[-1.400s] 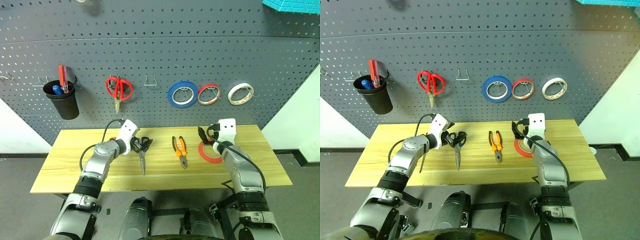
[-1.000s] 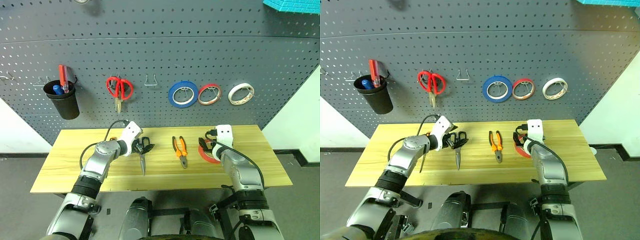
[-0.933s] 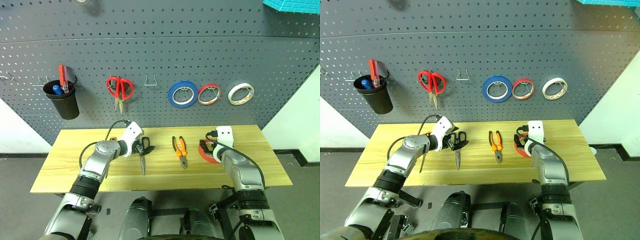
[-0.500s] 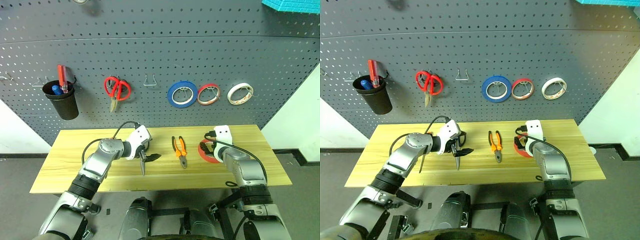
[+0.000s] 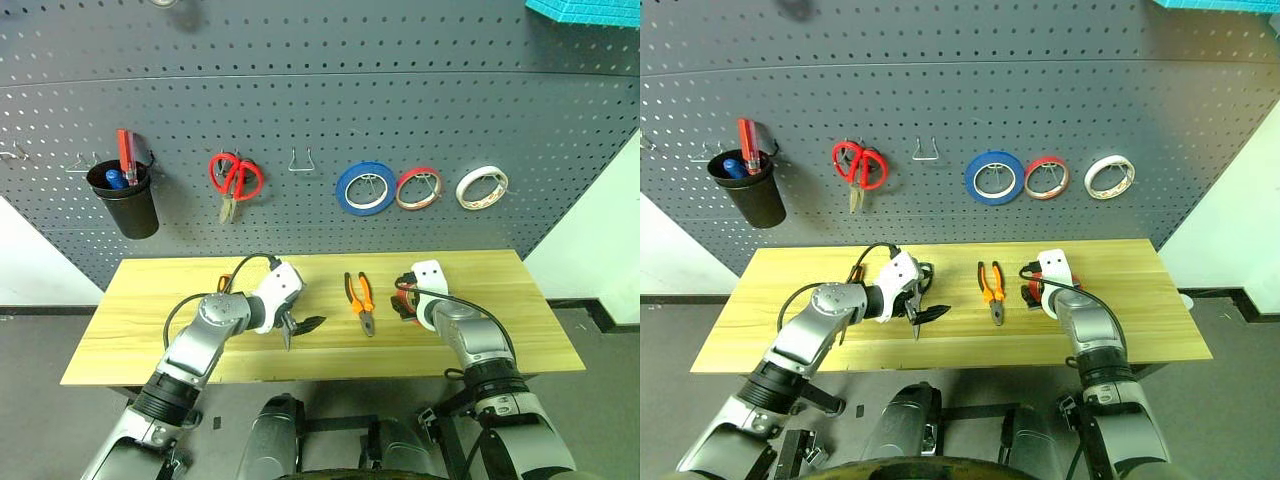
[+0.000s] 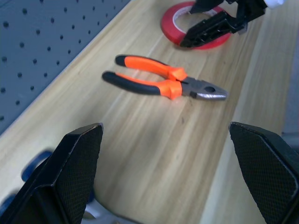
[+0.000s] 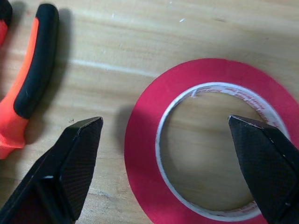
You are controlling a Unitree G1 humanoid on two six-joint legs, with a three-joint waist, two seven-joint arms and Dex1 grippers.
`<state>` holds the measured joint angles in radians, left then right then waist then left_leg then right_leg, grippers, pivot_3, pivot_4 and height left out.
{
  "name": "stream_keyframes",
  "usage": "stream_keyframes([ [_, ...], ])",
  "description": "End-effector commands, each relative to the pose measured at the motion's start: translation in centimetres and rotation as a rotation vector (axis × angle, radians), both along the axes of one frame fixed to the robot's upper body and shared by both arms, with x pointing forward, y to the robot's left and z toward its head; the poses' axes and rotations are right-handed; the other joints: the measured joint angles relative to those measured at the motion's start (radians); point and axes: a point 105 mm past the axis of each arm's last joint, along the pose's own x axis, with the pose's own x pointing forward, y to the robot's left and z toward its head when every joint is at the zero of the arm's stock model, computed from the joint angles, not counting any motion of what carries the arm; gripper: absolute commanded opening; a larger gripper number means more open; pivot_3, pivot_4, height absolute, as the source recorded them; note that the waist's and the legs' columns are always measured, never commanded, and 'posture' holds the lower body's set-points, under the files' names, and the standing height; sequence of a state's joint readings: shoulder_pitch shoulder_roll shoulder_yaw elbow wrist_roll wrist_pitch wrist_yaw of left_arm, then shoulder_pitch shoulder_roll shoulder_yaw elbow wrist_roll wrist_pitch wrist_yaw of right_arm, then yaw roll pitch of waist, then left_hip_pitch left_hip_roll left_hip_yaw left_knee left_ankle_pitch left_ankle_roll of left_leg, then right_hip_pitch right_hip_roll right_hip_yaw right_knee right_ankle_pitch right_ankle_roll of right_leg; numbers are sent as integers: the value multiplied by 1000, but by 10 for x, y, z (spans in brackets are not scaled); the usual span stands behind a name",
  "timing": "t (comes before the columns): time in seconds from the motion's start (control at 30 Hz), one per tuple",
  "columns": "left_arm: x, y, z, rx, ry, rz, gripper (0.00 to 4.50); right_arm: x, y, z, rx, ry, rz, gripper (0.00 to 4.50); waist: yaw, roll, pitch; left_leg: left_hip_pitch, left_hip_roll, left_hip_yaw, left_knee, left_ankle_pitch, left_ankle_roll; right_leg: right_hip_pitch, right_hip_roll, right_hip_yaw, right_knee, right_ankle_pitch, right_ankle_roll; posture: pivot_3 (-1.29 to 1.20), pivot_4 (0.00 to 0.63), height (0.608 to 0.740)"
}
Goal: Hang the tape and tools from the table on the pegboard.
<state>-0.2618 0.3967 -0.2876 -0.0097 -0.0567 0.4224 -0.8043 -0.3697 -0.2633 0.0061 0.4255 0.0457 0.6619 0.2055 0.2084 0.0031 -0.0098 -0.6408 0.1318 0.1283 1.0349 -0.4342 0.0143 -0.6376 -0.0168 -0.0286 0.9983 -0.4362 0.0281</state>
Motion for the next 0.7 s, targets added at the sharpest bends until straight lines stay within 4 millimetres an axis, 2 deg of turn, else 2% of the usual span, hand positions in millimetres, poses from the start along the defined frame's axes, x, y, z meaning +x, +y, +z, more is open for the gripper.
stream_keyframes([
  [0.03,-1,1,14,-16,-43,10,4500,6,-1,3,-4,-16,13,4485,-1,0,1,-1,0,0,0,0,0,0,0,0,0,0,0,365,73,629],
  [0.33,-16,7,14,-14,-20,41,4500,-4,-6,-18,1,61,-9,4485,0,0,8,0,0,-1,1,-1,3,0,1,-1,0,-1,-2,386,110,629],
  [0.7,-9,8,15,-5,-38,60,4500,-14,8,-27,91,130,-19,4485,9,-1,8,1,0,-1,2,-2,4,1,1,-1,0,-2,-3,394,75,629],
])
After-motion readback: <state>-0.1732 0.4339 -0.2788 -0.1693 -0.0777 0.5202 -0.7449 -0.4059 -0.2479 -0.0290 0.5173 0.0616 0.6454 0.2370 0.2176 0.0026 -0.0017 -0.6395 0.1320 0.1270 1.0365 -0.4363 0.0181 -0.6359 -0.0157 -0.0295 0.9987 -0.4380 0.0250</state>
